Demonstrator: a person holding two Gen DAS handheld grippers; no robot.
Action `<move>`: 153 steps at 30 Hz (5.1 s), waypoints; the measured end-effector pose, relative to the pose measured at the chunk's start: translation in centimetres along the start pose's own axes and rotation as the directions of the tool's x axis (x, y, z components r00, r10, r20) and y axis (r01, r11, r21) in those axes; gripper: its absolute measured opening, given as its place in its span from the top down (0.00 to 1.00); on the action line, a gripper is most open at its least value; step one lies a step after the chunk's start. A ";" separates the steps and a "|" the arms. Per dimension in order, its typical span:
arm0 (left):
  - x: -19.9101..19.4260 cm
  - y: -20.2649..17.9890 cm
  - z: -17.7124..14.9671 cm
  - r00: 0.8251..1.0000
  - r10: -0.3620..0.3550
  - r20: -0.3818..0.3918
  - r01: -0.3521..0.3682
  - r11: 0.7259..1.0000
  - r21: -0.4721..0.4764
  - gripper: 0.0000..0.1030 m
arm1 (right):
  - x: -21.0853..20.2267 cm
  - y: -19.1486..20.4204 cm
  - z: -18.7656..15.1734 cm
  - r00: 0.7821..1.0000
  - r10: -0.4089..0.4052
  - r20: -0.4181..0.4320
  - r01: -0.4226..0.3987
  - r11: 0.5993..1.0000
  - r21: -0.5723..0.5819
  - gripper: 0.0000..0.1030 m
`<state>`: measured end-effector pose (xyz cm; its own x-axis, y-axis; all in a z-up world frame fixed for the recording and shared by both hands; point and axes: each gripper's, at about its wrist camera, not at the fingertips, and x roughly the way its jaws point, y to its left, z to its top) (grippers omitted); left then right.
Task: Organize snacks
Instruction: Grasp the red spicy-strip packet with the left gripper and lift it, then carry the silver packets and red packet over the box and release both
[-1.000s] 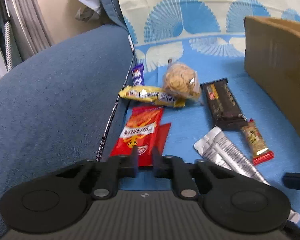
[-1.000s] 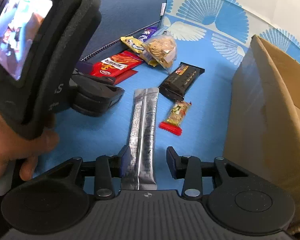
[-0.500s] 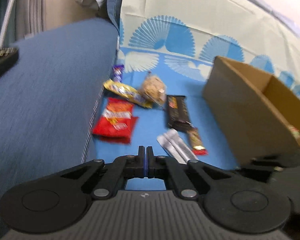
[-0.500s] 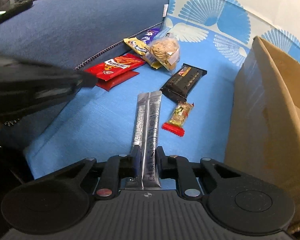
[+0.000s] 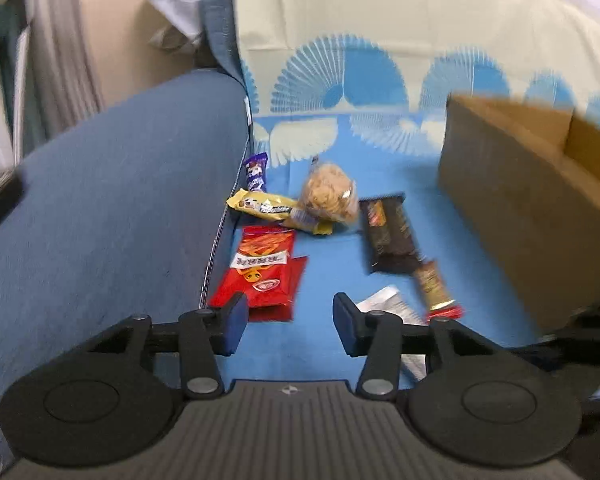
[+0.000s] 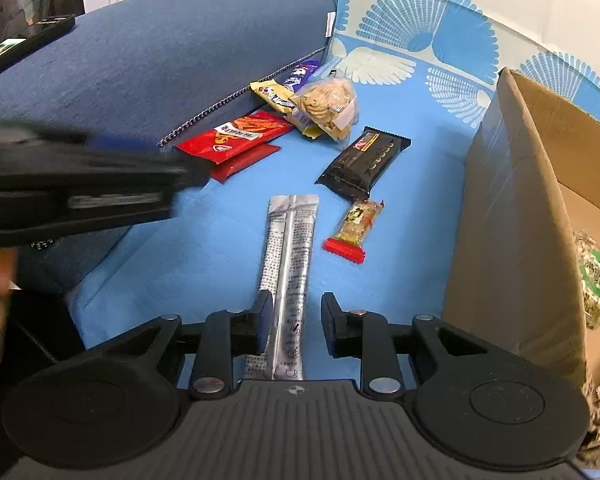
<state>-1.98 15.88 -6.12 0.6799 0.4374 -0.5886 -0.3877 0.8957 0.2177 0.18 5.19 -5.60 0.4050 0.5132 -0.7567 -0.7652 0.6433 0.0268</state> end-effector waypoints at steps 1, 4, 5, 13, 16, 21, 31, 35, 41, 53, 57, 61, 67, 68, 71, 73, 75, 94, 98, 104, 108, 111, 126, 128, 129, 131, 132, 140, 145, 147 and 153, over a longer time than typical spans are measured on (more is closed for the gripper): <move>1.1 -0.5 0.1 0.999 0.027 -0.021 -0.026 0.999 0.030 0.50 | 0.1 -0.1 0.0 1.000 0.001 -0.004 -0.001 1.000 0.003 0.73; 3.2 -1.2 0.0 0.993 0.107 -0.041 -0.103 0.992 0.073 0.50 | 0.5 -0.2 0.0 1.000 0.008 -0.021 -0.008 1.000 0.011 0.73; 3.7 -1.1 -0.1 0.991 0.129 -0.038 -0.125 0.989 0.084 0.50 | 0.6 -0.2 0.0 1.000 0.011 -0.023 -0.011 1.000 0.009 0.73; 5.2 -1.3 -0.4 0.987 0.154 -0.032 -0.149 0.980 0.130 0.92 | 1.2 0.0 0.0 0.999 0.029 -0.037 -0.029 1.000 0.000 0.73; 4.1 -1.6 -0.1 0.991 0.129 0.021 -0.131 0.982 0.136 0.99 | 1.3 0.1 0.1 0.999 0.028 -0.040 -0.028 1.000 -0.006 0.73; 1.6 -0.3 0.3 0.998 0.047 -0.030 -0.046 0.998 0.034 1.00 | 1.4 0.2 0.2 0.999 0.022 -0.041 -0.022 1.000 -0.009 0.73; -6.7 1.0 -2.0 0.957 -0.248 -0.149 0.232 0.966 -0.115 0.83 | 1.0 0.5 -0.1 0.999 0.008 -0.041 -0.009 1.000 -0.025 0.73; -5.8 2.5 -1.9 0.972 -0.218 -0.085 0.194 0.954 -0.226 0.36 | 0.9 0.4 -0.2 0.999 0.006 -0.041 -0.007 1.000 -0.024 0.73; -1.4 2.7 -1.8 0.954 -0.221 -0.200 0.153 0.940 -0.306 0.34 | 1.0 0.3 -0.3 0.999 0.004 -0.034 -0.005 1.000 -0.022 0.73; 0.5 2.7 -2.5 0.938 -0.200 -0.282 0.112 0.948 -0.297 0.29 | 1.4 0.8 -0.2 1.000 -0.010 -0.018 0.010 0.999 -0.046 0.73; 0.8 2.4 -2.5 0.935 -0.194 -0.298 0.107 0.953 -0.284 0.29 | 1.3 0.9 -0.3 1.000 -0.018 -0.006 0.018 0.998 -0.061 0.82; 0.9 2.4 -2.5 0.934 -0.202 -0.294 0.115 0.950 -0.290 0.29 | 1.0 0.5 -0.2 0.998 -0.061 0.015 0.061 0.997 -0.047 0.84; 0.9 2.2 -2.5 0.935 -0.194 -0.295 0.111 0.955 -0.276 0.48 | 1.1 0.2 -0.3 0.998 -0.064 0.008 0.065 0.997 -0.034 0.84; 0.8 2.2 -2.5 0.937 -0.196 -0.290 0.115 0.955 -0.275 0.50 | 1.3 0.2 -0.3 0.998 -0.066 -0.002 0.066 0.997 -0.032 0.84; 0.6 2.3 -2.5 0.942 -0.184 -0.280 0.105 0.955 -0.276 0.50 | 1.4 0.2 -0.4 0.998 -0.063 -0.013 0.063 0.998 -0.022 0.83; 0.6 2.5 -2.5 0.943 -0.180 -0.281 0.096 0.953 -0.288 0.50 | 1.4 0.2 -0.3 0.998 -0.061 -0.013 0.061 0.998 -0.017 0.83; 0.8 2.6 -2.6 0.938 -0.187 -0.291 0.097 0.949 -0.299 0.49 | 1.4 0.1 -0.3 0.998 -0.059 -0.012 0.059 0.998 -0.012 0.83; 1.0 1.5 -2.6 0.937 -0.163 -0.310 0.093 0.969 -0.228 0.45 | 1.6 0.4 -0.5 0.998 -0.062 -0.002 0.062 0.997 -0.047 0.82; 1.0 1.7 -2.6 0.940 -0.160 -0.302 0.090 0.968 -0.236 0.49 | 1.4 0.4 -0.5 0.998 -0.062 0.008 0.063 0.997 -0.051 0.85; 0.2 2.5 -2.5 0.953 -0.159 -0.258 0.085 0.957 -0.278 0.51 | 0.6 0.4 -0.1 0.996 -0.063 0.056 0.065 0.997 -0.040 0.87; -0.8 3.0 -2.4 0.966 -0.165 -0.197 0.101 0.948 -0.301 0.51 | -0.3 0.4 0.3 0.993 -0.067 0.097 0.071 0.997 -0.043 0.87; -1.8 3.2 -2.2 0.977 -0.165 -0.137 0.116 0.943 -0.313 0.51 | -1.0 0.2 0.6 0.990 -0.070 0.123 0.075 0.997 -0.035 0.87; -5.0 3.3 -1.8 0.993 -0.111 0.044 0.119 0.941 -0.316 0.51 | -6.9 -1.7 2.1 0.946 -0.069 0.318 0.074 0.997 -0.005 0.87; -5.2 3.1 -1.7 0.993 -0.107 0.056 0.119 0.946 -0.300 0.51 | -7.3 -2.0 2.0 0.942 -0.069 0.328 0.074 0.997 -0.004 0.87; -5.4 2.9 -1.7 0.993 -0.105 0.062 0.118 0.949 -0.291 0.51 | -7.4 -2.1 2.1 0.940 -0.070 0.335 0.075 0.997 -0.002 0.87; -5.4 2.6 -1.6 0.992 -0.101 0.069 0.117 0.953 -0.279 0.51 | -7.6 -2.4 2.2 0.937 -0.069 0.343 0.072 0.997 0.005 0.87; -5.4 2.5 -1.5 0.993 -0.099 0.071 0.115 0.955 -0.274 0.51 | -7.8 -2.6 2.3 0.934 -0.070 0.350 0.071 0.997 0.010 0.87; -5.5 1.7 -1.1 0.992 -0.098 0.077 0.113 0.967 -0.227 0.51 | -9.1 -3.4 2.5 0.918 -0.081 0.388 0.066 0.996 0.053 0.87; -6.0 1.1 -0.8 0.992 -0.096 0.079 0.111 0.972 -0.206 0.51 | -9.9 -4.1 2.8 0.910 -0.087 0.406 0.061 0.995 0.075 0.87; -6.2 1.1 -0.7 0.992 -0.097 0.077 0.112 0.969 -0.219 0.51 | -10.1 -4.6 2.9 0.909 -0.093 0.407 0.061 0.994 0.092 0.87; -6.8 0.6 0.4 0.992 -0.101 0.070 0.115 0.964 -0.241 0.51 | -10.7 -6.1 3.0 0.902 -0.119 0.415 0.064 0.987 0.146 0.87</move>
<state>-6.61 13.46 -1.72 0.7575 0.3495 -0.5515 -0.4455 0.8941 -0.0453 2.00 -2.51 4.33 0.6642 0.6218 -0.4150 -0.6567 0.7505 0.0734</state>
